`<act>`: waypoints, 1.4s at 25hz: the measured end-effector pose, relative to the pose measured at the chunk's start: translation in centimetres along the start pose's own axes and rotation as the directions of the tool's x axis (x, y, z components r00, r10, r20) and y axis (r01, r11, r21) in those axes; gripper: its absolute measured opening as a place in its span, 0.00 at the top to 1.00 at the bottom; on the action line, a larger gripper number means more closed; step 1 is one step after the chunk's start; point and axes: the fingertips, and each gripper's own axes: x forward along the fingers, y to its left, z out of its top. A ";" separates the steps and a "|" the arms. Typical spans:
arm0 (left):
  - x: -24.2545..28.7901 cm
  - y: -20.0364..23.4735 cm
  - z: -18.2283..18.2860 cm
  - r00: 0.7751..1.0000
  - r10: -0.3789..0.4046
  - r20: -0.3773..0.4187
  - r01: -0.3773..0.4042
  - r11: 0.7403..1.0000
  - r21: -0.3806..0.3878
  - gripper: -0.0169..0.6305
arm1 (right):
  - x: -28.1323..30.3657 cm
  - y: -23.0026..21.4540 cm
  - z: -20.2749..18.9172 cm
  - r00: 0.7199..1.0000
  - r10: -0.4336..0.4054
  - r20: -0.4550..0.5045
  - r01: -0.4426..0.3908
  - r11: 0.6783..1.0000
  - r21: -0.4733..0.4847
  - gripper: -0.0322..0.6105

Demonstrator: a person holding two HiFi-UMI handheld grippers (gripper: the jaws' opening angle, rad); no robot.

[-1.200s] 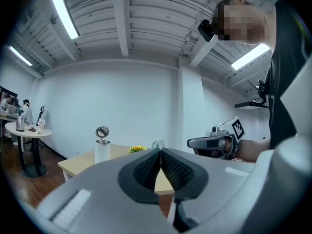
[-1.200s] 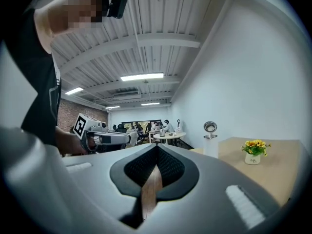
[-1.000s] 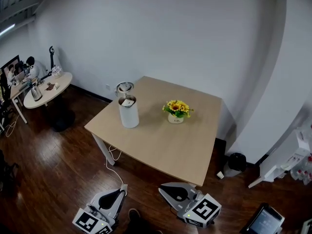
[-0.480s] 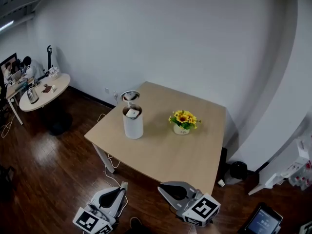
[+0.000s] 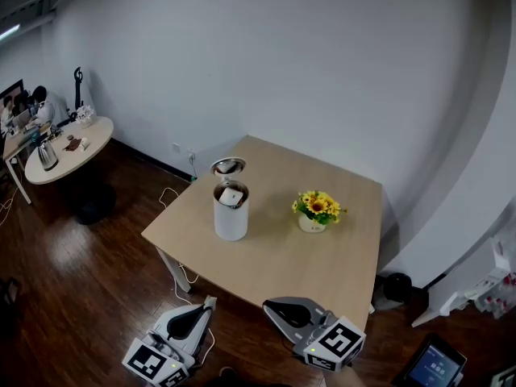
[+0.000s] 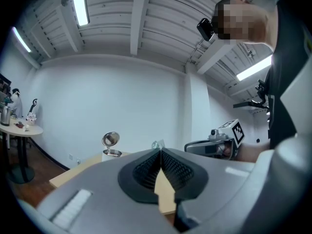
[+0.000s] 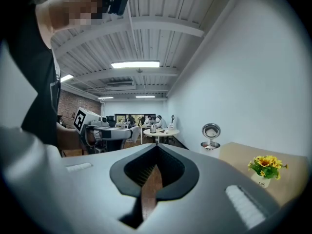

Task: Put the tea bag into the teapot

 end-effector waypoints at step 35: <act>17.8 14.7 1.3 0.997 0.050 -0.067 -0.050 0.999 0.000 0.96 | 11.6 -20.1 2.7 0.999 0.050 0.011 -0.050 0.998 0.032 0.95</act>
